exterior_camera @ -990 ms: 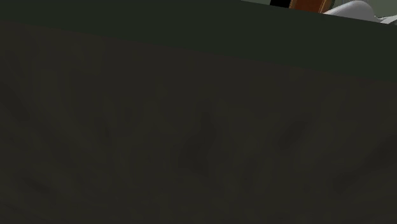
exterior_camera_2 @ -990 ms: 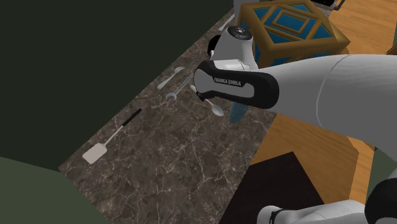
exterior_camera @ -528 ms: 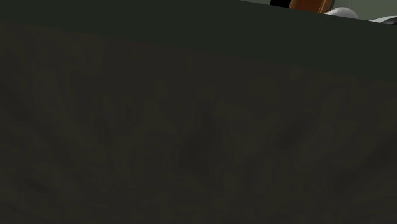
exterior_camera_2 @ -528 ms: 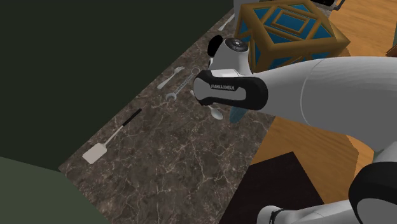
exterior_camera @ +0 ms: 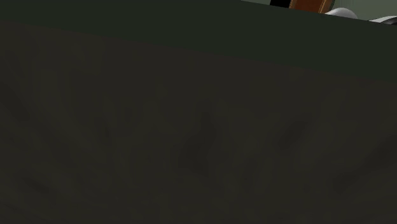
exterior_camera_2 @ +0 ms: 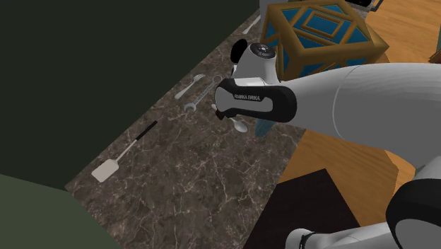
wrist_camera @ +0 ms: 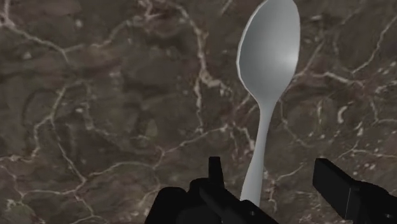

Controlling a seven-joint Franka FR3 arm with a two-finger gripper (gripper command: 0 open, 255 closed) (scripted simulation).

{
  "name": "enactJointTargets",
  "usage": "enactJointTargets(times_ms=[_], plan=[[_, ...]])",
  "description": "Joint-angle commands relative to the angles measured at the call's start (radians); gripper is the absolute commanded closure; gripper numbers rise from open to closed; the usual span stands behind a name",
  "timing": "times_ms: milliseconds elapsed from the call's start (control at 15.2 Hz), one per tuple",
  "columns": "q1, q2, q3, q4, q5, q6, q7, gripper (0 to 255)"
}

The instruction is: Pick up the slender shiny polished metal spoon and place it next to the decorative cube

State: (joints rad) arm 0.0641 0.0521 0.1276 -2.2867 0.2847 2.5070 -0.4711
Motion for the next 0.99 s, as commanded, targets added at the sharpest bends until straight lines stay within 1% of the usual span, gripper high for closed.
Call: enactJointTargets(times_ms=[0,198,462,924], plan=[[0.000,0.000,0.000,0.000,0.000,0.000,0.000,0],[0.000,0.000,0.000,0.000,0.000,0.000,0.000,0],[-0.013,-0.099,-0.013,0.018,-0.014,-0.119,0.009,0],[-0.013,-0.099,-0.013,0.018,-0.014,-0.119,0.009,0]])
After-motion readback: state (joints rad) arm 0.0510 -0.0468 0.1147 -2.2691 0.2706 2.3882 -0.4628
